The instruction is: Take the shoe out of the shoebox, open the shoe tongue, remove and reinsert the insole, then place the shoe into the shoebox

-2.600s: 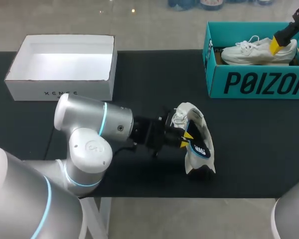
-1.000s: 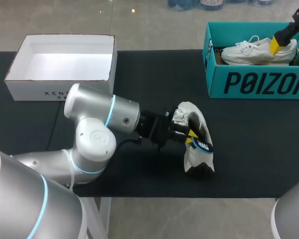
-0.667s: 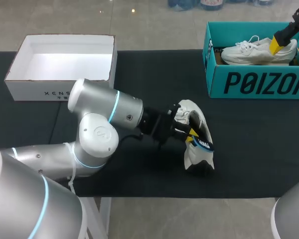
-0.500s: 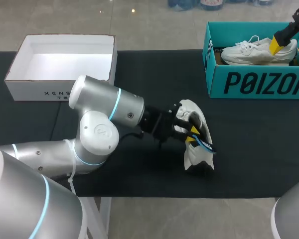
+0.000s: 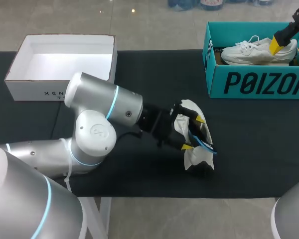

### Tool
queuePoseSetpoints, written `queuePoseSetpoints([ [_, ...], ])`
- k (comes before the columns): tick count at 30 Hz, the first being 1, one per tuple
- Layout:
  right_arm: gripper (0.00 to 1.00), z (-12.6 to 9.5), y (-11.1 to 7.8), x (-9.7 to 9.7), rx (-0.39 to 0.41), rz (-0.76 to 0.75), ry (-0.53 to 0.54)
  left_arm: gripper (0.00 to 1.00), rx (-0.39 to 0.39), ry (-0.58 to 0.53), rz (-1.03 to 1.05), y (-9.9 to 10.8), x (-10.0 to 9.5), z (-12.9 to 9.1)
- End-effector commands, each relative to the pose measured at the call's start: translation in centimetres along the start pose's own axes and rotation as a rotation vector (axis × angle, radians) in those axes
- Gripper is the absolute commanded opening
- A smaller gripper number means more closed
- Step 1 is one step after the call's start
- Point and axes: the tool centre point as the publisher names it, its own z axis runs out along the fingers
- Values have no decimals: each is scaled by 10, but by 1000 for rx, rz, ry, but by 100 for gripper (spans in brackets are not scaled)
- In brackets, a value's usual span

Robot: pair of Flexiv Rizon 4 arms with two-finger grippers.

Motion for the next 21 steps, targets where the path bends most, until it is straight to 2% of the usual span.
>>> queuePoseSetpoints([
  [1,100,0,3,0,6,1,0,78,11,-6,0,-4,1,7],
  [4,100,0,3,0,6,1,0,53,20,-15,-4,-6,2,9],
  [7,100,0,3,0,6,1,0,33,28,-18,-7,-7,4,8],
  [8,100,0,3,0,6,1,0,22,29,-19,-7,-8,4,8],
  [9,100,0,3,0,6,1,0,6,31,-18,-8,-8,4,8],
  [10,100,0,3,0,6,1,0,0,38,-17,-10,-8,4,7],
  [21,100,0,3,0,6,1,0,0,65,3,21,0,2,12],
])
